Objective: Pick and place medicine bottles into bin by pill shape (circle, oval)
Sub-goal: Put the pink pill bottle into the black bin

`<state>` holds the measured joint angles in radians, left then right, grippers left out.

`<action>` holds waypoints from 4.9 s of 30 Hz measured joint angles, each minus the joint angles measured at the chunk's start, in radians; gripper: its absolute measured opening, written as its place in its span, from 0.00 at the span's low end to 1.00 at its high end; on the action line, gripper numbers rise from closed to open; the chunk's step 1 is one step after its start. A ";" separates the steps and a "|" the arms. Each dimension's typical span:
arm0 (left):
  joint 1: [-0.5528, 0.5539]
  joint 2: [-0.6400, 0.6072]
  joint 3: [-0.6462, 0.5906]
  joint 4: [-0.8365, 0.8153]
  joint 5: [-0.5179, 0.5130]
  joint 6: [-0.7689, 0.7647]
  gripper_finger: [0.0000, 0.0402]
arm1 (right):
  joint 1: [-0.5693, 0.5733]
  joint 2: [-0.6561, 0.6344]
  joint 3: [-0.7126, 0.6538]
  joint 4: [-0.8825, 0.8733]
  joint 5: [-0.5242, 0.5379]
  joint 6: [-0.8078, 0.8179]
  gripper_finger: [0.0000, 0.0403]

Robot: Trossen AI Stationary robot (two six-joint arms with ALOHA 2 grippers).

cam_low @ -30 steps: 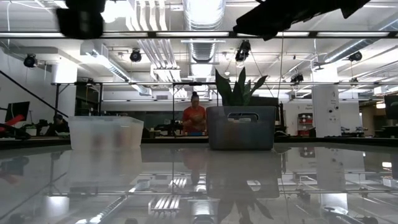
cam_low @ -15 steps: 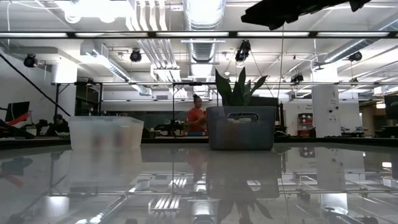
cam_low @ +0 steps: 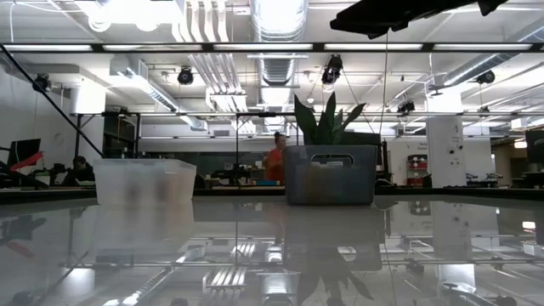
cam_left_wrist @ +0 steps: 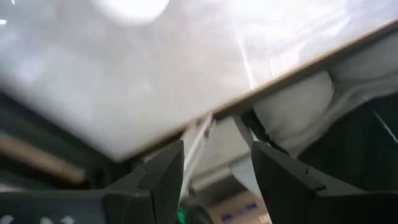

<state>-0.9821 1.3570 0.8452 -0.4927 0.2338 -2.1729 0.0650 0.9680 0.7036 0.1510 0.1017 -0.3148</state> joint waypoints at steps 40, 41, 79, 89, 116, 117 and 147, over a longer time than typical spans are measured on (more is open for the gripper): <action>0.000 0.145 -0.001 -0.259 -0.396 0.322 0.40 | 0.000 0.000 -0.001 -0.008 0.001 0.026 0.50; 0.000 0.145 -0.001 -0.266 -0.397 0.322 0.38 | 0.000 0.000 -0.001 -0.008 0.001 0.026 0.50; 0.701 0.136 0.171 -0.218 -0.241 0.835 0.21 | 0.000 0.001 -0.001 -0.020 0.003 0.016 0.50; 0.778 0.260 0.210 -0.225 -0.262 1.031 0.21 | 0.000 0.001 -0.001 -0.020 0.004 0.016 0.50; 0.755 0.485 0.409 -0.234 -0.297 1.169 0.21 | 0.000 0.001 -0.001 -0.035 0.005 0.016 0.50; 0.755 0.485 0.407 -0.235 -0.297 1.169 0.21 | 0.000 0.001 -0.001 -0.036 0.005 0.016 0.50; 0.751 0.360 0.409 -0.319 -0.295 1.233 0.37 | 0.000 0.001 -0.001 -0.043 0.005 0.017 0.50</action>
<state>-0.2310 1.7171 1.2545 -0.8122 -0.0617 -0.9398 0.0647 0.9688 0.7029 0.1079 0.1066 -0.2977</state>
